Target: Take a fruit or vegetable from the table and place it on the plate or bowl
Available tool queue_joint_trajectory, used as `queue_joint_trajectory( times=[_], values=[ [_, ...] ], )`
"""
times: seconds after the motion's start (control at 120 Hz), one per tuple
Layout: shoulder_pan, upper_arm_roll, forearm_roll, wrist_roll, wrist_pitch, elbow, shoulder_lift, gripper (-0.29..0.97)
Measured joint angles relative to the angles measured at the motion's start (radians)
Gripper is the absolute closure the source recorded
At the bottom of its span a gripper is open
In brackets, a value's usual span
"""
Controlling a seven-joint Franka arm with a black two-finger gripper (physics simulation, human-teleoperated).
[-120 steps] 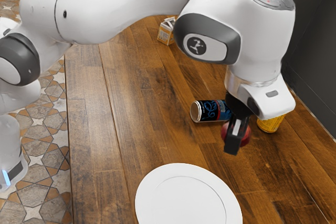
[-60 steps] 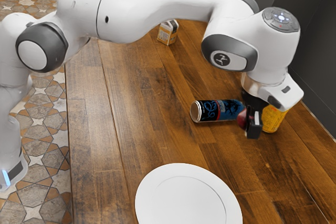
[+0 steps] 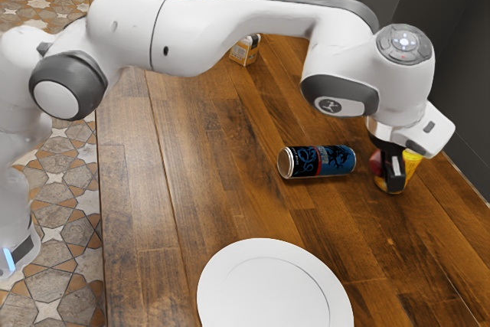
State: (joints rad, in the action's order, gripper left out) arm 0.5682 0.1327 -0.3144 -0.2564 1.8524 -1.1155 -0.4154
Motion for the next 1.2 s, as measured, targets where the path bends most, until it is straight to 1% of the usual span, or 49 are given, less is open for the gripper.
queue_joint_trajectory(
  times=[0.033,0.058,0.083,0.142,0.167,0.208,0.25,0.275,0.308,0.325,0.342,0.442,0.492,0.517,0.533,0.55,0.567,0.592,0.608,0.633,0.667,0.717,0.733,0.75,0.775,0.825,0.867,0.883,0.917,0.942,0.967,0.983,1.05,1.117,1.2],
  values=[
    [-0.185,-0.233,-0.034,-0.003,0.001,-0.002,0.000,0.48],
    [-0.287,-0.365,-0.062,-0.005,-0.001,-0.004,-0.001,0.48],
    [-0.350,-0.448,-0.085,-0.007,-0.005,-0.005,-0.001,0.47],
    [-0.446,-0.567,-0.122,-0.011,-0.015,-0.006,0.000,0.47],
    [-0.526,-0.661,-0.137,-0.013,-0.019,-0.020,0.000,0.47],
    [-0.735,-0.904,-0.180,-0.018,-0.025,-0.089,0.002,0.47],
    [-0.935,-1.122,-0.220,-0.025,-0.029,-0.166,0.008,0.48],
    [-1.073,-1.262,-0.239,-0.030,-0.031,-0.226,0.012,0.48],
    [-1.222,-1.411,-0.259,-0.039,-0.034,-0.297,0.020,0.48],
    [-1.262,-1.453,-0.268,-0.043,-0.036,-0.318,0.023,0.48],
    [-1.284,-1.475,-0.276,-0.047,-0.038,-0.331,0.024,0.48],
    [-1.327,-1.514,-0.307,-0.067,-0.034,-0.373,0.024,0.47],
    [-1.426,-1.615,-0.316,-0.076,-0.008,-0.437,0.030,0.47],
    [-1.457,-1.648,-0.318,-0.081,0.003,-0.457,0.034,0.47],
    [-1.449,-1.643,-0.320,-0.084,0.009,-0.462,0.035,0.47],
    [-1.417,-1.612,-0.322,-0.087,0.013,-0.453,0.036,0.47],
    [-1.358,-1.554,-0.323,-0.089,0.015,-0.426,0.032,0.47],
    [-1.219,-1.419,-0.322,-0.092,0.008,-0.353,0.020,0.46],
    [-1.142,-1.344,-0.318,-0.094,0.002,-0.309,0.015,0.47],
    [-1.062,-1.267,-0.313,-0.096,-0.006,-0.264,0.009,0.47],
    [-0.998,-1.207,-0.309,-0.099,-0.014,-0.229,0.003,0.47],
    [-0.948,-1.163,-0.304,-0.104,-0.025,-0.203,0.000,0.47],
    [-0.899,-1.117,-0.303,-0.105,-0.029,-0.193,0.000,0.47],
    [-0.819,-1.032,-0.298,-0.106,-0.032,-0.170,0.001,0.47],
    [-0.672,-0.861,-0.275,-0.105,-0.037,-0.124,0.002,0.47],
    [-0.330,-0.408,-0.171,-0.098,-0.042,-0.070,-0.001,0.47],
    [-0.078,-0.069,-0.074,-0.090,-0.041,-0.052,-0.009,0.47],
    [0.010,0.052,-0.034,-0.085,-0.039,-0.048,-0.018,0.47],
    [0.144,0.245,0.048,-0.074,-0.032,-0.044,-0.042,0.47],
    [0.201,0.334,0.105,-0.064,-0.027,-0.043,-0.063,0.47],
    [0.238,0.384,0.151,-0.055,-0.018,-0.042,-0.077,0.47],
    [0.254,0.400,0.177,-0.049,-0.011,-0.041,-0.084,0.46],
    [0.288,0.379,0.253,-0.027,0.036,-0.041,-0.097,0.47],
    [0.304,0.349,0.297,-0.012,0.072,-0.051,-0.101,0.47],
    [0.309,0.325,0.325,-0.001,0.094,-0.102,-0.101,0.47]
  ],
)
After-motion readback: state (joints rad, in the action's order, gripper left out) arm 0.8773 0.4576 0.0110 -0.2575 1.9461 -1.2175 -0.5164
